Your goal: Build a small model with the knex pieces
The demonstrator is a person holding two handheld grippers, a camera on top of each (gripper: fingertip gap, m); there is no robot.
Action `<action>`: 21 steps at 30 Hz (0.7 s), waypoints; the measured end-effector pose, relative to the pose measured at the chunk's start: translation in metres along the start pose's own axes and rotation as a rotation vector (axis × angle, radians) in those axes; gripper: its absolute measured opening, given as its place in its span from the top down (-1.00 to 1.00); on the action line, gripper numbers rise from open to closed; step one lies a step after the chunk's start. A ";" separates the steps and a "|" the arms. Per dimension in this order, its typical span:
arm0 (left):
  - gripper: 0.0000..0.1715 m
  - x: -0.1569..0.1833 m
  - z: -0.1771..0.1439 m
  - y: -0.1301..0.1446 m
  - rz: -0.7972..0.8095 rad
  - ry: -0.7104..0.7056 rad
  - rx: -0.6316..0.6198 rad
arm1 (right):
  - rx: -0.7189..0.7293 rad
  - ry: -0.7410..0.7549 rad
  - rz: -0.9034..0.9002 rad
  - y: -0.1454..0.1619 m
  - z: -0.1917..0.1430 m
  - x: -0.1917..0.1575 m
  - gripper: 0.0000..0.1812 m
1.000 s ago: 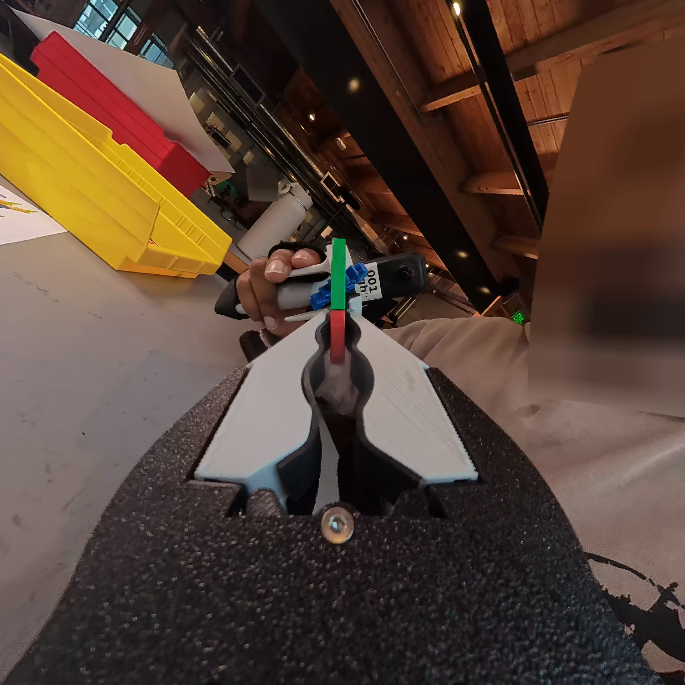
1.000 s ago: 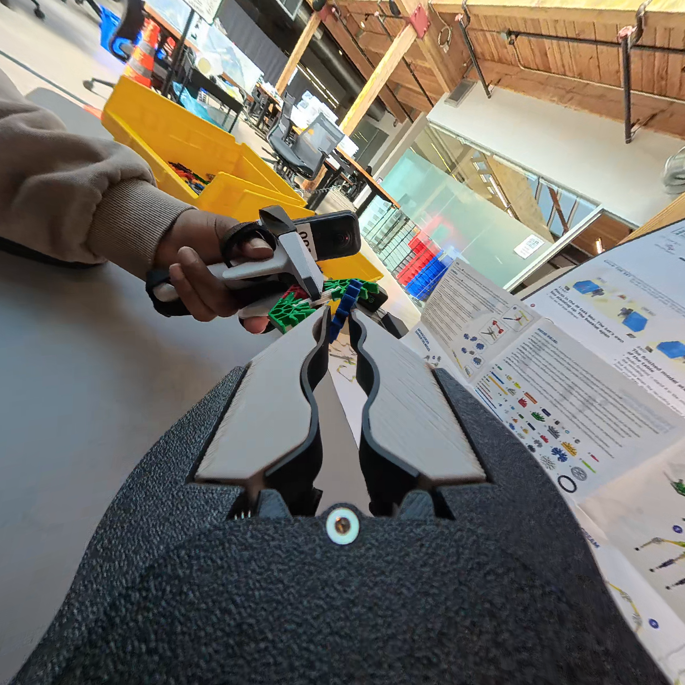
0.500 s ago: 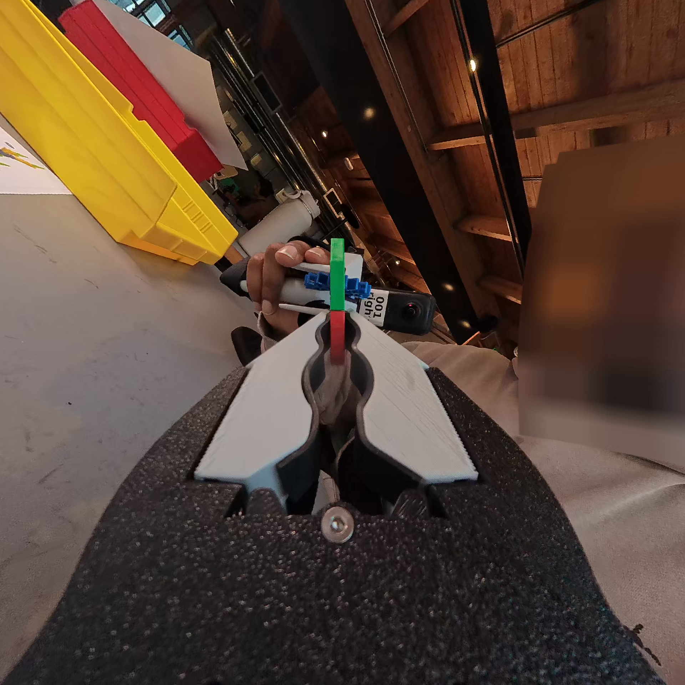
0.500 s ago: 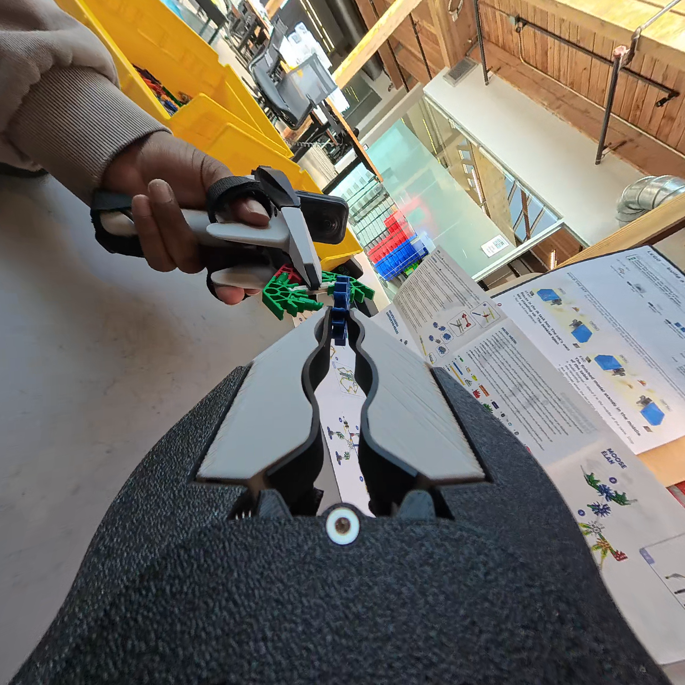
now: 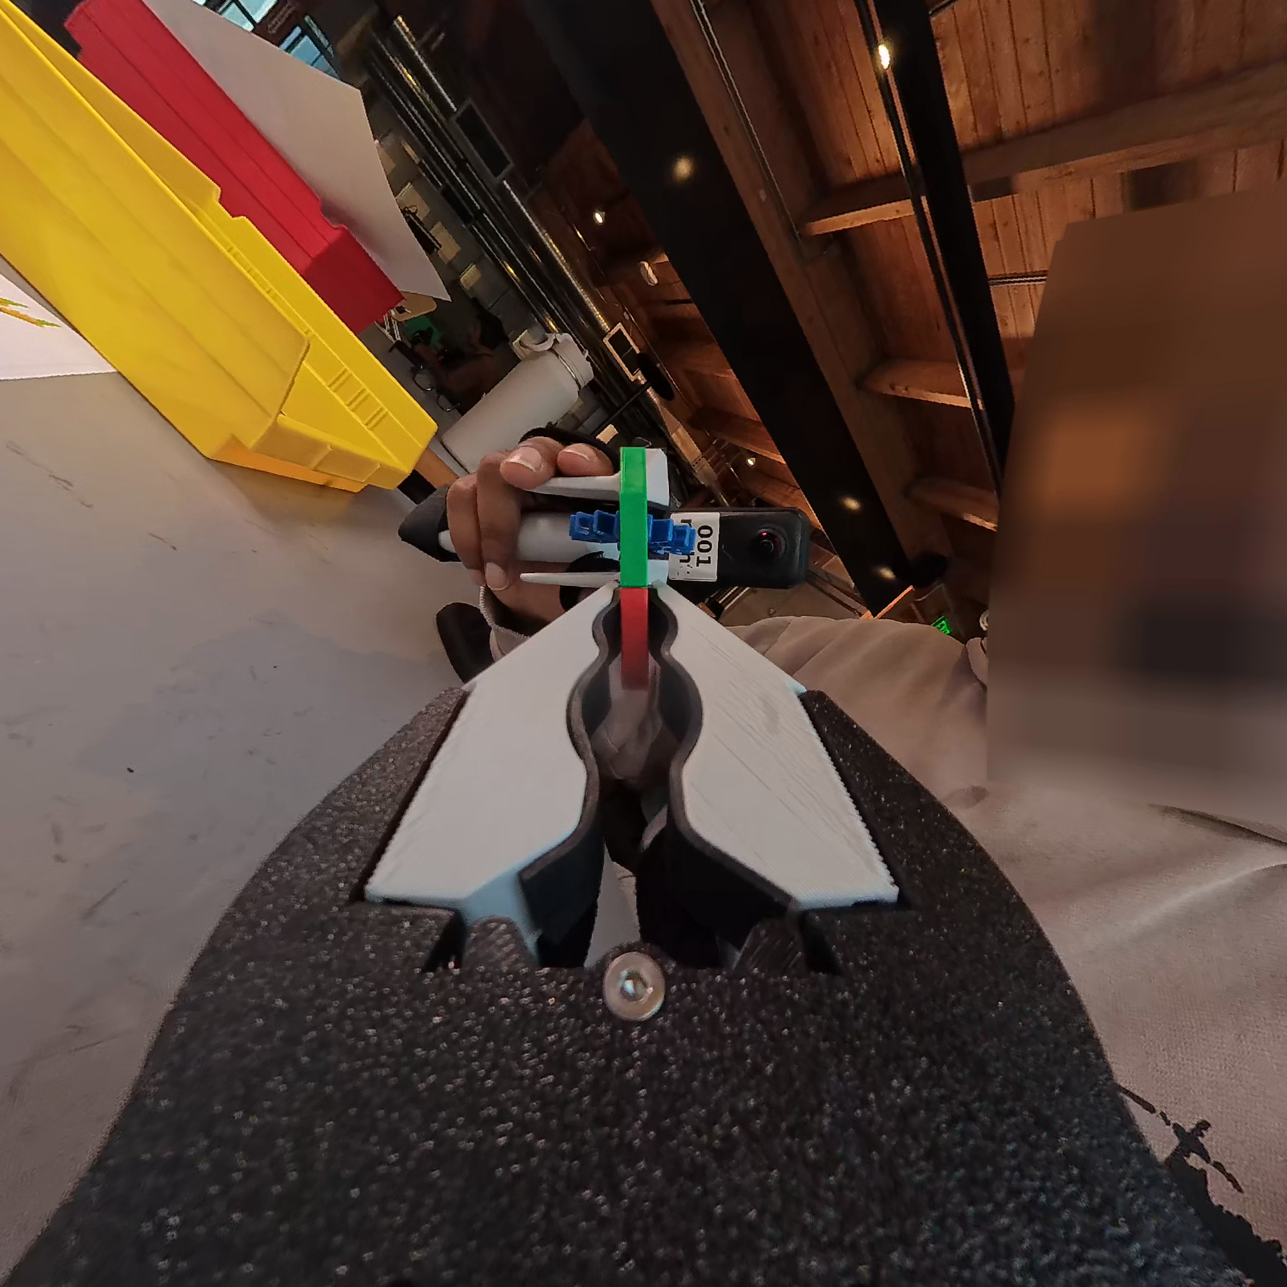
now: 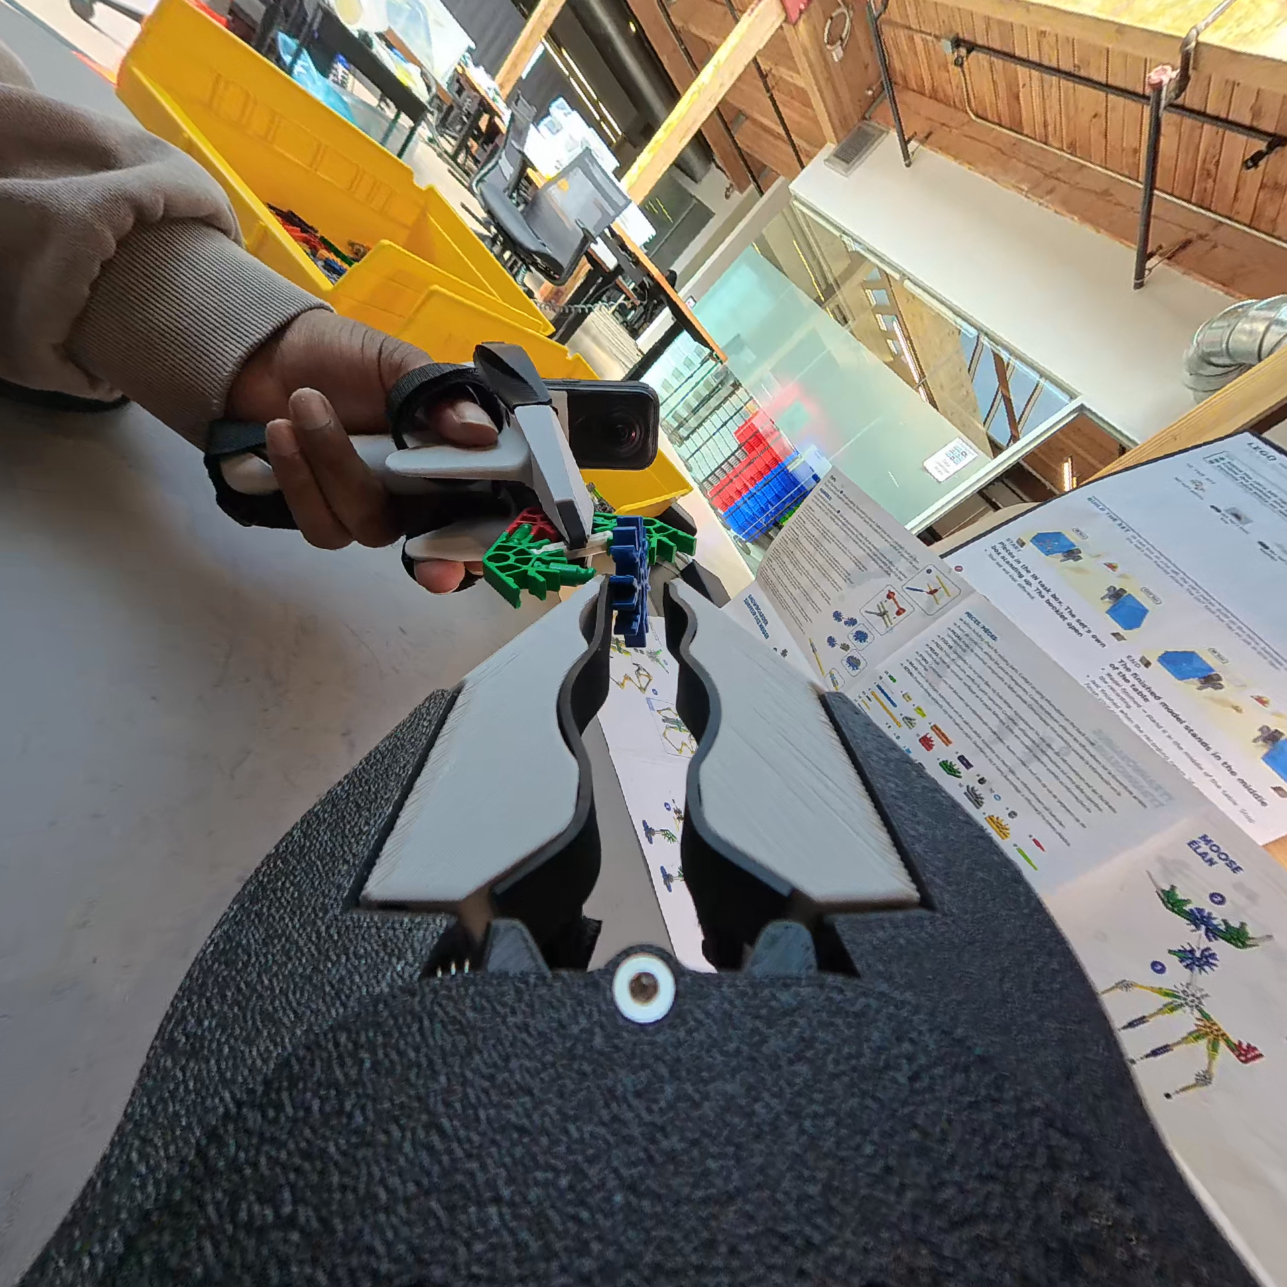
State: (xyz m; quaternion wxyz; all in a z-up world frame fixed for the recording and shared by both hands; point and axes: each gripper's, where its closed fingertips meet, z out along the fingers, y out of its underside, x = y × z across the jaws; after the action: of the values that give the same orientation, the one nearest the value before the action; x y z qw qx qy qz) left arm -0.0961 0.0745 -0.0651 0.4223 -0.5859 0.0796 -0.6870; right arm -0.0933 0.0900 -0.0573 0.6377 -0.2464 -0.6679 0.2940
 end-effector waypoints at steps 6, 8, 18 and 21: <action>0.96 -0.001 0.000 0.000 -0.019 0.004 0.012 | -0.005 -0.016 0.032 0.001 0.001 -0.002 0.94; 0.96 -0.002 0.000 -0.001 -0.011 -0.004 0.017 | -0.005 -0.020 0.054 0.002 0.001 -0.001 0.94; 0.95 -0.002 -0.009 -0.019 0.025 -0.049 0.121 | -0.010 0.044 0.023 0.002 0.003 0.004 0.95; 0.96 -0.001 -0.009 -0.019 0.061 -0.073 0.105 | -0.011 0.020 0.030 0.002 0.003 0.002 0.95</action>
State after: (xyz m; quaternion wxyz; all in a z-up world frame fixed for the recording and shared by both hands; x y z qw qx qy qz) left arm -0.1137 0.0836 -0.0569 0.4756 -0.5852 0.0456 -0.6552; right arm -0.0965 0.0925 -0.0576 0.6386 -0.2630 -0.6593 0.2973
